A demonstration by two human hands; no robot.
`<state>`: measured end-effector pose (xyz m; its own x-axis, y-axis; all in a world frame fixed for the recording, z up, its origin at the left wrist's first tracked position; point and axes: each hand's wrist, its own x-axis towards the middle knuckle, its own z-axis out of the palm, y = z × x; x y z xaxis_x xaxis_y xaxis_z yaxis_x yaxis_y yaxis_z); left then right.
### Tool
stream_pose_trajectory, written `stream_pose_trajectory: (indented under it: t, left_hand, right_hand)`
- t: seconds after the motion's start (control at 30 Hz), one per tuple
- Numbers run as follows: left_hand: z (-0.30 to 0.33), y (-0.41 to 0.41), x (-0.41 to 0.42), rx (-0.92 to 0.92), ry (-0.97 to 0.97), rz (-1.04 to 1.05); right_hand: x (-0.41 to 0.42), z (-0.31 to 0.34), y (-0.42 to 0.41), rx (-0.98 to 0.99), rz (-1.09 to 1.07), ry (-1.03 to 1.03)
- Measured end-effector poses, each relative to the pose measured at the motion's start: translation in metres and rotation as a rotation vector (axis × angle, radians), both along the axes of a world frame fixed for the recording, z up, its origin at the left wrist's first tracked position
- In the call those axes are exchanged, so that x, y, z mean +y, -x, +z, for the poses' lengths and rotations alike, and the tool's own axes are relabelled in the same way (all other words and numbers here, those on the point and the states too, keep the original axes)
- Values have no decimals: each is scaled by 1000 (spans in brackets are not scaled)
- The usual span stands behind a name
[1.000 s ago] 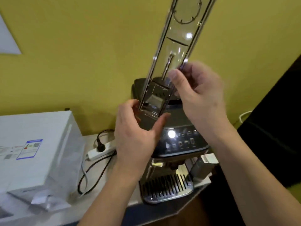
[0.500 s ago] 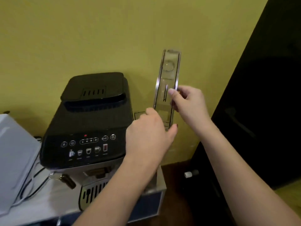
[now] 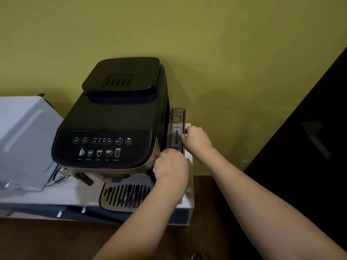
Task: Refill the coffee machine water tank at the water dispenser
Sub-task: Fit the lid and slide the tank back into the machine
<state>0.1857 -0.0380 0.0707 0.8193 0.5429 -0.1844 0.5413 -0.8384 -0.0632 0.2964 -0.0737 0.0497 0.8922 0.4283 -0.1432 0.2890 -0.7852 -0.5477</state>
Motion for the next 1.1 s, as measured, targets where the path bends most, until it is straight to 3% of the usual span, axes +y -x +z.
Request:
stream_pose_trajectory:
  t: [0.2,0.5,1.1]
  left_hand:
    - [-15,-7,3,79,-43,68]
    - [-7,3,-5,268,-154,-75]
    - [-15,8,-3,188,-148,-8]
  right_hand:
    - [4,0,2,-61,31,49]
    - [1,0,11,-18,30,26]
    - [11,4,11,-103,82,66]
